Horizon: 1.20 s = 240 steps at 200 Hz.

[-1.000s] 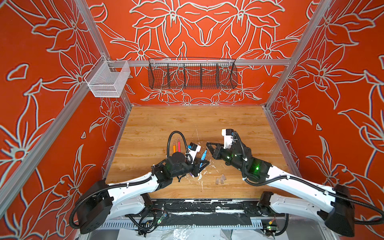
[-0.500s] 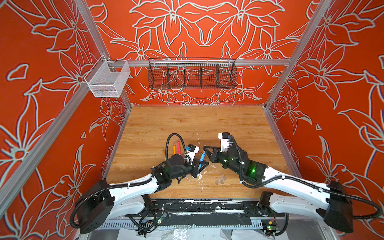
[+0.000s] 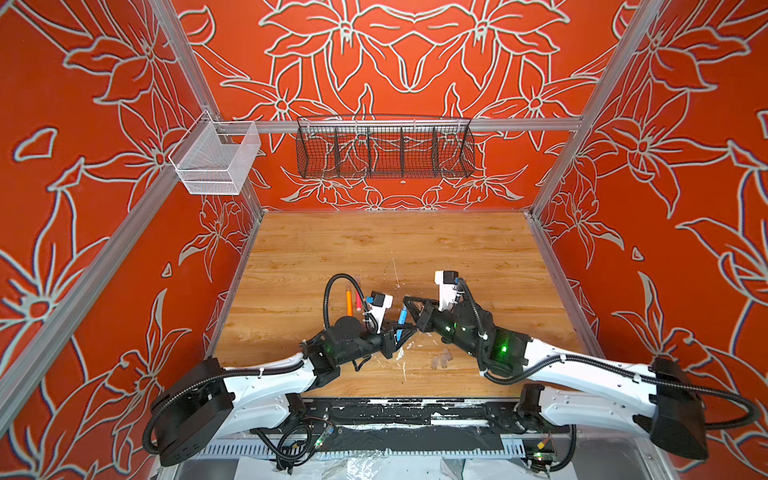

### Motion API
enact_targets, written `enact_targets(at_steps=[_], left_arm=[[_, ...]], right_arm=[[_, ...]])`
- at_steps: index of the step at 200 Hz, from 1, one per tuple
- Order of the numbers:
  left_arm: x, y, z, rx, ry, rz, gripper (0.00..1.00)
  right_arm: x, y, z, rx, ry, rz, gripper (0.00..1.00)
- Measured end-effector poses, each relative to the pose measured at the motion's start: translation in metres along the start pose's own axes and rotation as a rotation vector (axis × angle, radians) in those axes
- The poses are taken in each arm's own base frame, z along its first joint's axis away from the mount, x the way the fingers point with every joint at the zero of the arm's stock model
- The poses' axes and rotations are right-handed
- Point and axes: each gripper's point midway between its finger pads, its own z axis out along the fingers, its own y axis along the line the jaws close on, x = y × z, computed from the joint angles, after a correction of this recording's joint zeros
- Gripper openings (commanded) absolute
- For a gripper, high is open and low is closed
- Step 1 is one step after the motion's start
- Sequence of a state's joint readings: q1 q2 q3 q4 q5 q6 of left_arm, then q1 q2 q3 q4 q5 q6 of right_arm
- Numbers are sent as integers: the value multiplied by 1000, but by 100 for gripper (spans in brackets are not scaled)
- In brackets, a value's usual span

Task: Insert the pens into the pen caps
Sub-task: 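Lower the clear cap onto the blue marker tip with the right gripper, then press the cap down onto the blue marker with the right gripper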

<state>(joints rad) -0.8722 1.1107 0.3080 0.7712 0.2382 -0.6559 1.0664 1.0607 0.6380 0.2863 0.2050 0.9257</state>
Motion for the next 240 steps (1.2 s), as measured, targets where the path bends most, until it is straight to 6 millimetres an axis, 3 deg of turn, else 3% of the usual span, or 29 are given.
enact_targets(at_steps=[154,200,240], left_arm=[[6,-5,-6,51,-1,-42,0],[10,-2,-8,47,4,-40,0],[-4,-17,-11,99,-49,15,0]], right_arm=[[10,1,-1,-23,-5,8,1],[14,1,1,-13,-2,-17,25],[32,2,-6,-18,73,-84,62]])
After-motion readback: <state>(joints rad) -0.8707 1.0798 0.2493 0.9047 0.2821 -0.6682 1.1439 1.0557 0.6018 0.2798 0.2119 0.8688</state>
